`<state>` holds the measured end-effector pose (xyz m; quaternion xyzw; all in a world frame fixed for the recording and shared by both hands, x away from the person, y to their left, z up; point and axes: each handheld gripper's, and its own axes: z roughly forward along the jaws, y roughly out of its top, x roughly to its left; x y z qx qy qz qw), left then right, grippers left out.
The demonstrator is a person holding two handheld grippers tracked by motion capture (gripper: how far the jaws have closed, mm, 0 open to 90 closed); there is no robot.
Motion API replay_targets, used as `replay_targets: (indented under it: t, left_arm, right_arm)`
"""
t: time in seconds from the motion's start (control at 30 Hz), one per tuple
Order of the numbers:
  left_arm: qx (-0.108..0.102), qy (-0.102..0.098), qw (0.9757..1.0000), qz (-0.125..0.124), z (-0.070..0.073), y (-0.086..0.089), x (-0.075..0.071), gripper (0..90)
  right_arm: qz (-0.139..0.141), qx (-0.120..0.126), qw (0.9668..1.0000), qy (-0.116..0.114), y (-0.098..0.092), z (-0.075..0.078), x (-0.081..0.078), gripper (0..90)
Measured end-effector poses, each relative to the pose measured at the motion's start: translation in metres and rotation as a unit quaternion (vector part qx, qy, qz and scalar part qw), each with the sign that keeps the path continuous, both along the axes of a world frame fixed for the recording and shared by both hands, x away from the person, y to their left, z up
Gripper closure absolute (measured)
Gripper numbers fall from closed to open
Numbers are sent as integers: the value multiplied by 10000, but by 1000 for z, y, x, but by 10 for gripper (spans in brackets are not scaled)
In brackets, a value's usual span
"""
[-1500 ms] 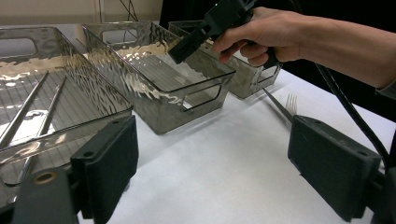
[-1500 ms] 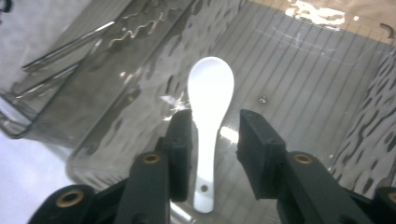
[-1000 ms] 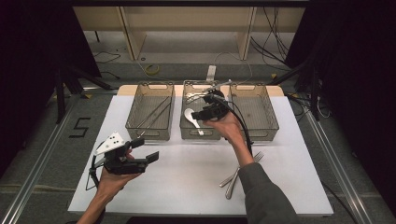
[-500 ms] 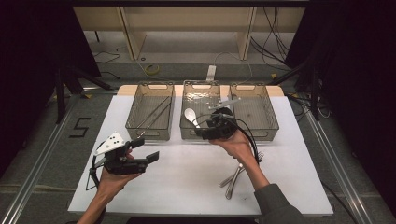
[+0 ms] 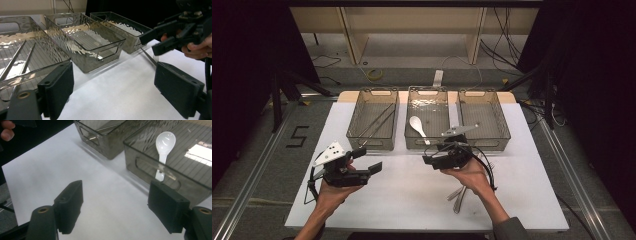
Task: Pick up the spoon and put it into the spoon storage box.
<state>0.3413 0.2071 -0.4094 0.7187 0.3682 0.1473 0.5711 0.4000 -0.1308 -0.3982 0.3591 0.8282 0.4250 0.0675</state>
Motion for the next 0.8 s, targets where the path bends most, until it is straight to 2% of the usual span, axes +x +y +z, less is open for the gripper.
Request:
replay_targets:
  t: [0.1,0.33,0.57,0.8]
  left_arm:
    - [18,14,10000,5,0,0,1,154]
    - [9,1,10000,-1,0,0,0,154]
    - [18,8,10000,-2,0,0,1,154]
    - [10,13,10000,9,0,0,1,154]
  right_arm:
    - [64,88,9999,52,-3,-5,-6,258]
    - [130,67,9999,58,-7,-12,-15,252]
    - [198,-26,9998,73,-10,-19,-23,337]
    - [191,-163,9996,158,-14,-27,-27,377]
